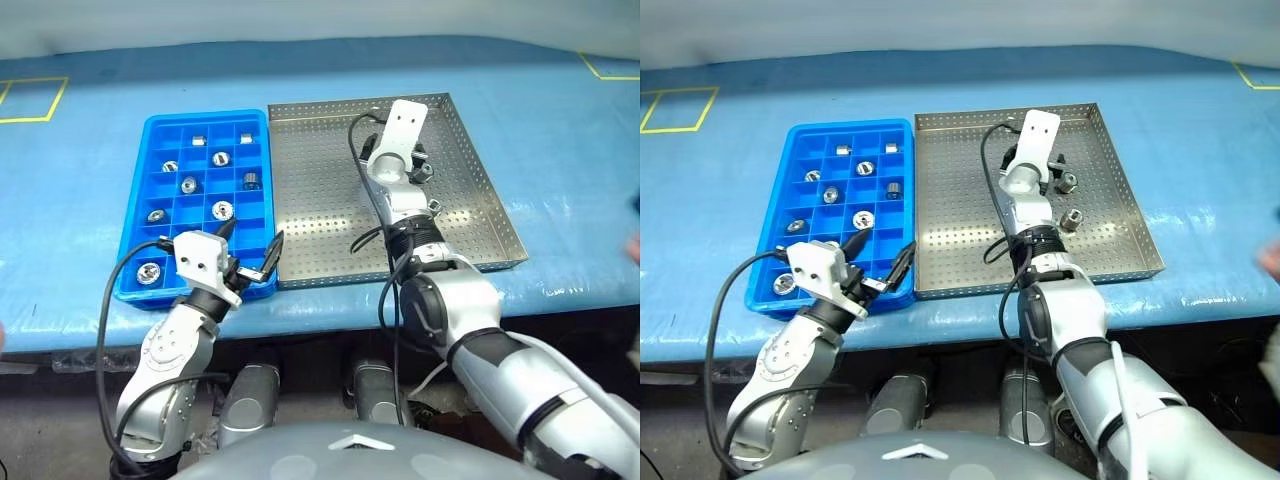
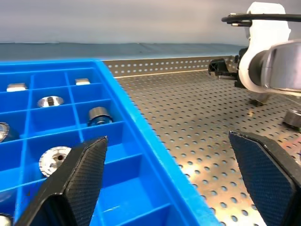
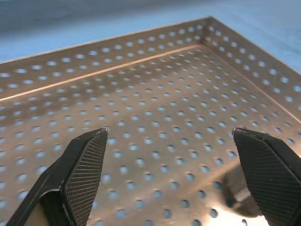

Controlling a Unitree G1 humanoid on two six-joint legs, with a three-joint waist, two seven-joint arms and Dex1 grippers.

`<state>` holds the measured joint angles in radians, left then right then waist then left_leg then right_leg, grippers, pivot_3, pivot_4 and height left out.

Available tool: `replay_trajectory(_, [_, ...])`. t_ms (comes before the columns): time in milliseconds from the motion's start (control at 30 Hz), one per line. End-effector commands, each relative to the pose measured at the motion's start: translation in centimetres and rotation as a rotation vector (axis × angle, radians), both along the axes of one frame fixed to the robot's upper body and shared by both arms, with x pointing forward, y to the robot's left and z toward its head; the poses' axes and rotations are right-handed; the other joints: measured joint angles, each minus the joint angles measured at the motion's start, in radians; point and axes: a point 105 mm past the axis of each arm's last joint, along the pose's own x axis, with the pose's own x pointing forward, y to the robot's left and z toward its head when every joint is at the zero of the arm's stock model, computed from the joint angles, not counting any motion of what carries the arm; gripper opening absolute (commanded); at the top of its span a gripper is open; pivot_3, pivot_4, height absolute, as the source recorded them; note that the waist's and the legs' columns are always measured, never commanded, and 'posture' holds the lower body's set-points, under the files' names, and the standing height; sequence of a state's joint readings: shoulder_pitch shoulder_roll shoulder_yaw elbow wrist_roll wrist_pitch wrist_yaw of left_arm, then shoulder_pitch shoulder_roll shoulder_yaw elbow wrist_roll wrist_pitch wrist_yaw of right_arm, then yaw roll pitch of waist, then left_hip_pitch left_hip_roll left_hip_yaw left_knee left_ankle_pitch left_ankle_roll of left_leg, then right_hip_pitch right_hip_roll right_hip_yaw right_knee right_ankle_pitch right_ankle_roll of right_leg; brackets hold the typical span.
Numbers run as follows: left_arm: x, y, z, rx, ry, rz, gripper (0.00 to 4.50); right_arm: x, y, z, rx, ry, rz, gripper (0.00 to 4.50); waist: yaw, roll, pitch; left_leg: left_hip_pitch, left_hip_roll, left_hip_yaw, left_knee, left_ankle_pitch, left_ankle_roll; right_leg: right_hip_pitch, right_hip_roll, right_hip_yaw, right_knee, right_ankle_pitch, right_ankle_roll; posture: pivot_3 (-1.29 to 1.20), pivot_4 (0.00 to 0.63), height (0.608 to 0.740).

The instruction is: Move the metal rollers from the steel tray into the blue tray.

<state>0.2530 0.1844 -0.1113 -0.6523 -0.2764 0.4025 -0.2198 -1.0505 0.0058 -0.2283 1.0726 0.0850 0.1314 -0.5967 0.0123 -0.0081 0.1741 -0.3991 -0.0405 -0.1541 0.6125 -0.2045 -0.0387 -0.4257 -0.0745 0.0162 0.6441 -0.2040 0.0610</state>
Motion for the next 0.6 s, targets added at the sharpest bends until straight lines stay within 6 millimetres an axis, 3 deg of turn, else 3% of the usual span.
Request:
replay_trajectory(33, [-0.1, -0.6, 0.5, -0.011, -0.028, -0.016, 4.50, 0.4, -0.8, 1.7, 0.002, -0.040, -0.064, 4.49, -0.004, 0.000, 0.000, 0.000, 0.000, 0.000, 0.000, 0.000, 0.000, 0.000, 0.000, 0.000, 0.000, 0.000, 0.000, 0.21, 0.150, 0.740])
replay_trajectory(233, [-0.2, -1.0, 0.3, -0.012, -0.023, -0.017, 4.50, 0.0, -2.9, 0.7, 0.058, 0.008, -0.150, 4.49, -0.003, 0.000, 0.000, 0.001, 0.000, 0.001, 0.000, 0.000, 0.000, 0.001, 0.000, 0.001, 0.000, 0.000, 0.000, 0.22, 0.150, 0.740])
replay_trajectory(600, [-0.1, -0.7, 0.3, -0.018, -0.022, -0.009, 4.50, -0.1, -2.9, -0.1, 0.074, 0.032, -0.149, 4.49, 0.000, 0.000, 0.000, 0.002, 0.000, 0.001, 0.000, 0.000, 0.001, 0.002, 0.000, 0.001, 0.000, 0.000, 0.000, 0.21, 0.150, 0.740])
